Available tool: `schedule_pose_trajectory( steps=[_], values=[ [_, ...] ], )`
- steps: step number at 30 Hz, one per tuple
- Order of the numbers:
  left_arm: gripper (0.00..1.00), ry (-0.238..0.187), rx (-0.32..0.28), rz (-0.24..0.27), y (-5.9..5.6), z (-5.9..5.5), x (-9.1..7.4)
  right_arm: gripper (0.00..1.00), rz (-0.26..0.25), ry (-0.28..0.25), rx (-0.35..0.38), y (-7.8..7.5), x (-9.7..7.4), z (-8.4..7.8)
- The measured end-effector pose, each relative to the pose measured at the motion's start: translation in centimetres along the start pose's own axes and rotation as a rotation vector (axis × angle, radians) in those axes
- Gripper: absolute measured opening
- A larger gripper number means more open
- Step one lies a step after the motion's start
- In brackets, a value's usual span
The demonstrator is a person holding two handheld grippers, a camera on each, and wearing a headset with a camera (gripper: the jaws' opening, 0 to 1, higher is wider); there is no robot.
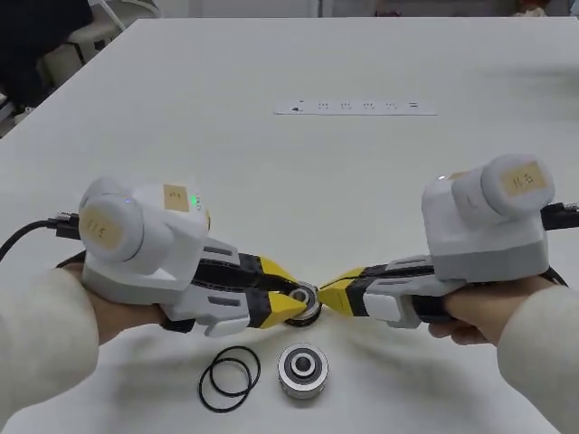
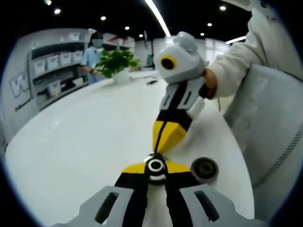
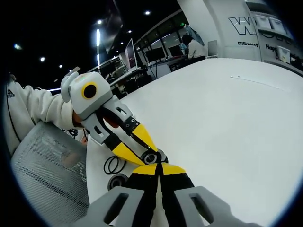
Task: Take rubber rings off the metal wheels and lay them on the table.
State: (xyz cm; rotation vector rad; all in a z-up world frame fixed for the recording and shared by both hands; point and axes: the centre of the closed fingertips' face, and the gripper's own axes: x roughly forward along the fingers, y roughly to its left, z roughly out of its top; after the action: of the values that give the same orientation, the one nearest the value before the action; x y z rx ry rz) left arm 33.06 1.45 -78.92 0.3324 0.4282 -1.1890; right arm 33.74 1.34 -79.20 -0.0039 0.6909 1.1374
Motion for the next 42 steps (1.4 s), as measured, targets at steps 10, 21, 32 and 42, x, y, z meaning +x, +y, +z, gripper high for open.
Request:
schedule_pose_trajectory(
  steps=[10, 21, 32, 42],
  values=[
    [0.14, 0.001, 0.009, 0.002, 0.0, 0.0, 0.1, 0.00, 0.008, -0.002, -0.008, 0.2, 0.0, 0.1],
    [0.14, -0.001, -0.001, 0.003, 0.0, 0.0, 0.1, 0.00, 0.028, -0.015, -0.012, 0.7, 0.1, 0.5],
    [0.14, 0.003, 0.023, 0.005, -0.1, 0.1, 0.2, 0.00, 0.050, -0.058, 0.020, 0.9, -0.2, 1.4],
    [0.26, 0.022, 0.078, -0.020, -0.8, 0.9, -1.2, 0.00, 0.047, -0.058, 0.008, 1.0, -0.2, 1.4]
  ],
)
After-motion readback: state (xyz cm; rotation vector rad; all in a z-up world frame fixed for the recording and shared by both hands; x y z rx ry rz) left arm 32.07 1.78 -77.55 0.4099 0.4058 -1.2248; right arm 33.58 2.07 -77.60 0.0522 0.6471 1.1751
